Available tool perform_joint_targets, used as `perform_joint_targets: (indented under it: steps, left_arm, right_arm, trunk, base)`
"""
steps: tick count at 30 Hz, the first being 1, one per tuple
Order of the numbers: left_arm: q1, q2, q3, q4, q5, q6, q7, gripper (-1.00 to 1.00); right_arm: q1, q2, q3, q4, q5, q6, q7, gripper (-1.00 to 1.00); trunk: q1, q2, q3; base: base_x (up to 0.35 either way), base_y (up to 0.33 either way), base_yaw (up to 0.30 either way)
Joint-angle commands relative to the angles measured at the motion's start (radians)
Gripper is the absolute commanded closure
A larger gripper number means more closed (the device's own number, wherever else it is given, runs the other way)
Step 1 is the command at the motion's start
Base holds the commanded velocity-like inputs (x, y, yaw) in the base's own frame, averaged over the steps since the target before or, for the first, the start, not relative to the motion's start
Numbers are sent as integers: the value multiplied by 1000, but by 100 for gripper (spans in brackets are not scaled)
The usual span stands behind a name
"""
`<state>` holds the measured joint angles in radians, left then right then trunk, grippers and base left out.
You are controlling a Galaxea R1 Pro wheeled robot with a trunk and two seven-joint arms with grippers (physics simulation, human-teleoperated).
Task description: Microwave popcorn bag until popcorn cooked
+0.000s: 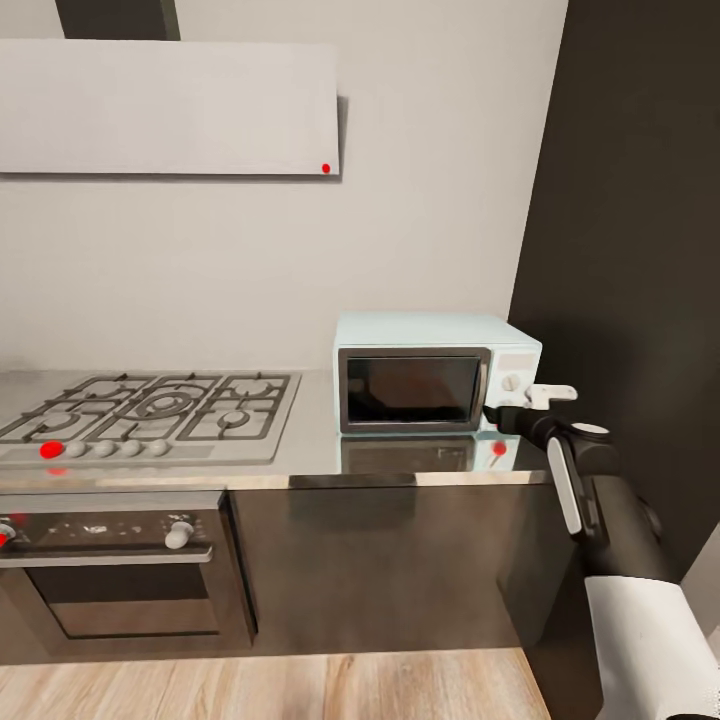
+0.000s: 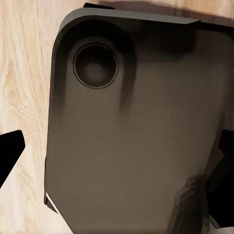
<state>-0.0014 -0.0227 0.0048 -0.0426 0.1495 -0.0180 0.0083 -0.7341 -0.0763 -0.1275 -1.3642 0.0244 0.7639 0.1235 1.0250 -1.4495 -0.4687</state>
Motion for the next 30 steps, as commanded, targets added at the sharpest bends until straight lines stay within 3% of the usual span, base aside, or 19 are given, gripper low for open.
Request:
perform_joint_targets:
  steps: [1,10,18,22,30]
  left_arm:
    - [0,0,0,0,8,-2,1,-100]
    - [0,-2,0,0,7,-2,1,-100]
    - [0,-3,0,0,7,-2,-1,-100]
    - [0,-3,0,0,7,-2,-1,-100]
    - [0,0,0,0,7,-2,-1,-100]
  right_arm:
    - [-1,2,0,-1,2,5,3,-100]
    - [-1,7,4,-10,8,-4,-4,-100]
    - [-1,11,5,-42,21,-135,-3,-100]
    - [-1,24,4,-38,63,-140,-2,-100]
    - [-1,31,4,11,67,-140,4,-100]
  trunk:
    - [0,-1,-1]
    - [0,-1,-1]
    - [0,-1,-1]
    - [0,-1,-1]
    - [0,-1,-1]
  base:
    - [0,0,0]
    - [0,0,0]
    - [0,0,0]
    - [0,0,0]
    - [7,0,0]
